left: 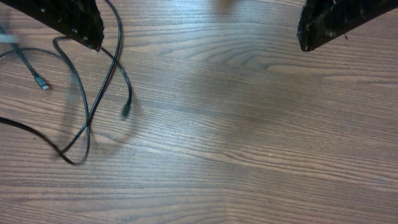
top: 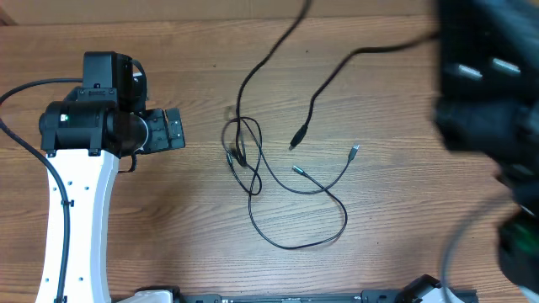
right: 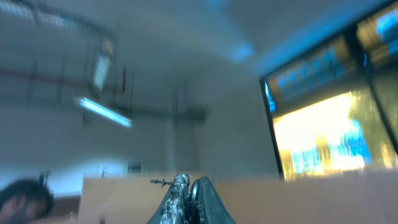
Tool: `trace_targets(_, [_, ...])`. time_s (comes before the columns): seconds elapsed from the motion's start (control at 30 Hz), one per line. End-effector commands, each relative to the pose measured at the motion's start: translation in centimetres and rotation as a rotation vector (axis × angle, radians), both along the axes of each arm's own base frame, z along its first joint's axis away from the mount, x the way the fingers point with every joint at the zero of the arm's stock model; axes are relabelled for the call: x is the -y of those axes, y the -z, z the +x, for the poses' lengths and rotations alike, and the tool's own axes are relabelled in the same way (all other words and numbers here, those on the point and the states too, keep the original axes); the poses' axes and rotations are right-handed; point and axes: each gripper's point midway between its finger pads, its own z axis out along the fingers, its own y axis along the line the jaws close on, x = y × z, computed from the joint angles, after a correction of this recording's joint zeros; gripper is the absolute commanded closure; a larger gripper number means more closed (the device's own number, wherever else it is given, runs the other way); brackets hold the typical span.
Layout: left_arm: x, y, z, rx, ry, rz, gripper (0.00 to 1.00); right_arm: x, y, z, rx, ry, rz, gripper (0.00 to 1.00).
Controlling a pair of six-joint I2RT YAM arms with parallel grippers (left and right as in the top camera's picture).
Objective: Untangle cables
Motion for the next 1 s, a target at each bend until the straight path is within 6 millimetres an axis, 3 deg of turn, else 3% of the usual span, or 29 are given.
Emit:
trace_targets(0.0, [0.1, -1.2, 0.0, 0.039, 0.018, -0.003, 0.00, 3.7, -2.3, -1.8, 0.021, 0.113, 0.104, 0.96])
trace_targets(0.07, [0.1, -1.2, 0.0, 0.039, 0.018, -0.003, 0.00, 3.7, -0.6, 0.7, -0.067, 0.213, 0.050, 0.96])
trace_targets(0.17, [0.1, -1.2, 0.0, 0.039, 0.018, -0.003, 0.00, 3.5, 4.5, 6.2, -0.267, 0.436, -0.110, 0.96])
trace_targets(0.2, [0.1, -1.2, 0.0, 0.039, 0.018, -0.003, 0.01, 3.8, 7.2, 8.7, -0.369, 0.535, -0.179, 0.96])
trace_targets(0.3, [0.1, -1.2, 0.0, 0.039, 0.018, -0.003, 0.00, 3.3, 10.2, 10.7, -0.461, 0.579, -0.271, 0.96])
trace_targets(0.4, [0.1, -1.2, 0.0, 0.039, 0.018, -0.003, 0.00, 2.7, 9.6, 10.4, -0.433, 0.547, -0.265, 0.96])
trace_targets(0.47, [0.1, -1.2, 0.0, 0.039, 0.018, -0.003, 0.00, 2.9, 6.7, 8.7, -0.331, 0.509, -0.195, 0.96])
trace_targets(0.57, [0.1, -1.2, 0.0, 0.039, 0.018, -0.003, 0.00, 4.2, 3.7, 6.5, -0.216, 0.525, -0.118, 0.96])
trace_targets(0.63, [0.1, -1.2, 0.0, 0.039, 0.018, -0.003, 0.00, 5.7, 3.1, 6.3, -0.186, 0.642, -0.123, 0.96])
trace_targets(0.7, [0.1, -1.2, 0.0, 0.039, 0.018, -0.003, 0.00, 7.7, 3.8, 7.2, -0.223, 0.801, -0.148, 0.96])
trace_targets(0.8, [0.1, -1.2, 0.0, 0.039, 0.018, -0.003, 0.00, 11.4, 6.4, 9.7, -0.345, 1.171, -0.275, 0.96])
trace_targets(0.97, [0.1, -1.2, 0.0, 0.039, 0.018, -0.003, 0.00, 14.7, 9.5, 13.2, -0.474, 1.480, -0.445, 0.96])
